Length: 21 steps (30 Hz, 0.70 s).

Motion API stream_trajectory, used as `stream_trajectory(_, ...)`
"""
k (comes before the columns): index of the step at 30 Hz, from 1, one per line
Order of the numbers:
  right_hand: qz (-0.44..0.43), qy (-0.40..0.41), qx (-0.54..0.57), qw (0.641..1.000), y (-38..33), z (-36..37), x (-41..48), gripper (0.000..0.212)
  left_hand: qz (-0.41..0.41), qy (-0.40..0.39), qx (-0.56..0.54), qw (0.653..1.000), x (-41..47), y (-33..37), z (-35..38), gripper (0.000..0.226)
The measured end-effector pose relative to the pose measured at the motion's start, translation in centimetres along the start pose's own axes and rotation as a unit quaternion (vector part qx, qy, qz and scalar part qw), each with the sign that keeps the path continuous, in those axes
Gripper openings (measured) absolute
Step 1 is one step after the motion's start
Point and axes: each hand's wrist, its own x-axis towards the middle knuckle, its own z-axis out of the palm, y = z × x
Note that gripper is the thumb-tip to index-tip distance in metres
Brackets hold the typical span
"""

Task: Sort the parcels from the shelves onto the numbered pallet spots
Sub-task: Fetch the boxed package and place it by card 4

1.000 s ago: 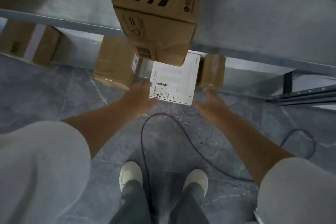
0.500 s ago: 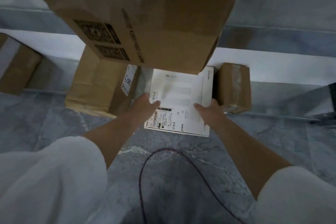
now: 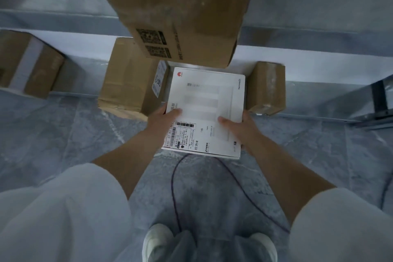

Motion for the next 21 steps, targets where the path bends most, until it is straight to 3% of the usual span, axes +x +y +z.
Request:
stream_trajectory(3, -0.007, 0.009, -0.001, 1.0, -2.6, -0.7, -5.9, 0.081, -0.01, 0.039, -0.006, 0.999, -5.7, 2.8, -1.3, 0.035)
stream_trajectory(11, 0.006, -0.013, -0.04, 0.999, -7.9, -3.8, -22.8, 0.054, 0.008, 0.023, -0.017, 1.0, -21.1, 8.7, -6.1, 0.02)
stream_trajectory(16, 0.029, -0.012, -0.049, 0.998, -7.5, -3.5, -29.1, 0.063, -0.034, 0.028, -0.048, 0.998, -27.8, 8.2, -8.3, 0.029)
stream_trajectory(21, 0.008, -0.047, -0.038, 0.998, -6.7, -4.0, -34.3, 0.054, -0.053, 0.076, -0.096, 0.991, -34.2, 5.3, -8.9, 0.021)
